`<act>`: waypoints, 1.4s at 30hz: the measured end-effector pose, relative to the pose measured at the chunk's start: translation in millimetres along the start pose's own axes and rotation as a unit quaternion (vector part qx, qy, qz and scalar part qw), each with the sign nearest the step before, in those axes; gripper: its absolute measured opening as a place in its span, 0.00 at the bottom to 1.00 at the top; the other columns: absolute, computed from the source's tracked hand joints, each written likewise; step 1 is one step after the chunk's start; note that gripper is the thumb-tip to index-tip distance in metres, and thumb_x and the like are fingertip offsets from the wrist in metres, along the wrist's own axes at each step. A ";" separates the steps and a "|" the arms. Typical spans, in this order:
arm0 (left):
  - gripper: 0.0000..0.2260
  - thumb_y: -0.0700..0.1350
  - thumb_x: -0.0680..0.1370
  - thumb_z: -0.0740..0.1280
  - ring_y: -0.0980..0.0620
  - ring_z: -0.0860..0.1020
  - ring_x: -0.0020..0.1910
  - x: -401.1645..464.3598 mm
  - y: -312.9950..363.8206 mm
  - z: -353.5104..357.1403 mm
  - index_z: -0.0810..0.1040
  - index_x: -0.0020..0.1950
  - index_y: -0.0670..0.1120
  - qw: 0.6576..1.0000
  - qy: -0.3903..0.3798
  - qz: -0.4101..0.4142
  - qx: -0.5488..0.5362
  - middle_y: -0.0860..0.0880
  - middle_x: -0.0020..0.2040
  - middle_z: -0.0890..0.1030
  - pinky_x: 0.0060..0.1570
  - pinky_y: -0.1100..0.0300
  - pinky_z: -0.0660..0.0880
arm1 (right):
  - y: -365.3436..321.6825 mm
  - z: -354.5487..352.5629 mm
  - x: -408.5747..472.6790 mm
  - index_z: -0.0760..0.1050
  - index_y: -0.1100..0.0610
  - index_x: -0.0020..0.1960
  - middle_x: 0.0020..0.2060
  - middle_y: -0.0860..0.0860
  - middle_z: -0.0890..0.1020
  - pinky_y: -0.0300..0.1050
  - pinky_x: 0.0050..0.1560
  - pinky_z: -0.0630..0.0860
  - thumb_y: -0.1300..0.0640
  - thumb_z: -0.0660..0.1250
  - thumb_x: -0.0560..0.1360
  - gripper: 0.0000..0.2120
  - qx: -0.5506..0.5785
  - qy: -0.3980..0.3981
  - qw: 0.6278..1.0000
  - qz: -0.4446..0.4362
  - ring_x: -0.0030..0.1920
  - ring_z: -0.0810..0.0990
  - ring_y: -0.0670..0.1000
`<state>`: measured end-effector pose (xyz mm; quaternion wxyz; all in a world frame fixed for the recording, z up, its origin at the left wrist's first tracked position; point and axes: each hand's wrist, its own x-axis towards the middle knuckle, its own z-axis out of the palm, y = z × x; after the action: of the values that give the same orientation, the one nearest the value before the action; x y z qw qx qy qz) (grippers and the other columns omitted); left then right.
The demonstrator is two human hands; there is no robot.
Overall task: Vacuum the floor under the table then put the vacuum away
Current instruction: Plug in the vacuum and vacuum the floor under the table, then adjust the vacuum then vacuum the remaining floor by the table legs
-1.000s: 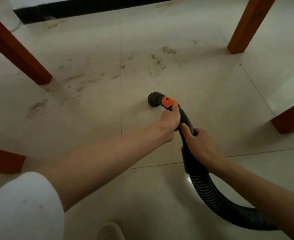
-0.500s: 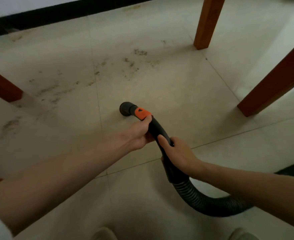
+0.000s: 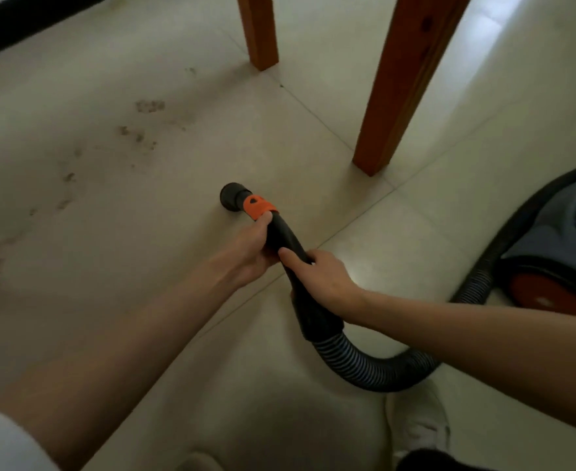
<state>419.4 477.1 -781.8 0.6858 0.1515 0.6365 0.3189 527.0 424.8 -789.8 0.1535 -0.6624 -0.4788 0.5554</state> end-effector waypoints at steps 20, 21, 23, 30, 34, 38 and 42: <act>0.14 0.50 0.82 0.56 0.51 0.79 0.45 -133.6 16.0 150.2 0.68 0.61 0.41 0.994 -0.048 -0.033 0.095 0.44 0.52 0.77 0.34 0.62 0.78 | 1.3 -151.6 -149.0 0.73 0.53 0.49 0.39 0.54 0.82 0.48 0.42 0.79 0.41 0.60 0.77 0.16 0.123 0.068 0.989 0.044 0.38 0.82 0.52; 0.14 0.50 0.82 0.56 0.52 0.79 0.45 -143.2 18.0 160.3 0.68 0.61 0.42 0.992 -0.060 -0.027 0.104 0.44 0.52 0.77 0.37 0.61 0.78 | -0.1 -157.7 -158.2 0.72 0.53 0.50 0.39 0.53 0.82 0.46 0.41 0.78 0.41 0.60 0.77 0.15 0.122 0.087 0.988 0.047 0.37 0.82 0.51; 0.12 0.49 0.82 0.55 0.52 0.78 0.44 -162.8 22.7 180.0 0.69 0.57 0.42 0.990 -0.080 -0.017 0.113 0.45 0.49 0.77 0.44 0.58 0.78 | -3.0 -170.1 -174.8 0.72 0.51 0.51 0.39 0.52 0.82 0.47 0.41 0.78 0.40 0.61 0.76 0.15 0.117 0.126 0.983 0.058 0.37 0.81 0.49; 0.11 0.49 0.82 0.56 0.51 0.79 0.43 -214.2 53.2 234.0 0.73 0.48 0.44 0.976 -0.137 0.042 0.161 0.46 0.45 0.78 0.41 0.61 0.78 | -31.2 -215.4 -217.3 0.72 0.50 0.53 0.40 0.50 0.80 0.54 0.47 0.79 0.40 0.62 0.75 0.15 0.144 0.212 0.964 0.066 0.41 0.80 0.51; 0.09 0.47 0.82 0.58 0.52 0.79 0.43 -236.5 85.4 262.9 0.75 0.49 0.45 0.956 -0.192 0.093 0.200 0.47 0.44 0.79 0.40 0.64 0.77 | -61.6 -246.4 -228.1 0.71 0.52 0.53 0.38 0.49 0.78 0.54 0.46 0.78 0.42 0.63 0.76 0.14 0.178 0.252 0.950 0.039 0.41 0.79 0.51; 0.08 0.46 0.81 0.61 0.51 0.80 0.49 -255.7 113.2 293.5 0.74 0.57 0.45 0.934 -0.216 0.120 0.258 0.47 0.49 0.80 0.43 0.64 0.76 | -84.3 -275.4 -233.1 0.71 0.51 0.53 0.40 0.51 0.78 0.51 0.45 0.77 0.46 0.64 0.77 0.10 0.226 0.277 0.934 0.024 0.41 0.78 0.50; 0.15 0.45 0.81 0.61 0.51 0.79 0.52 -260.5 140.6 325.1 0.70 0.66 0.43 0.907 -0.217 0.150 0.327 0.47 0.50 0.79 0.51 0.60 0.76 | -98.4 -298.9 -225.5 0.71 0.50 0.56 0.44 0.51 0.79 0.49 0.48 0.76 0.46 0.63 0.77 0.11 0.263 0.283 0.922 0.018 0.45 0.79 0.49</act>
<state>703.7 482.8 -446.5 0.6630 0.5263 0.5106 0.1510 762.3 390.2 -484.3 0.4417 -0.7361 -0.2400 0.4532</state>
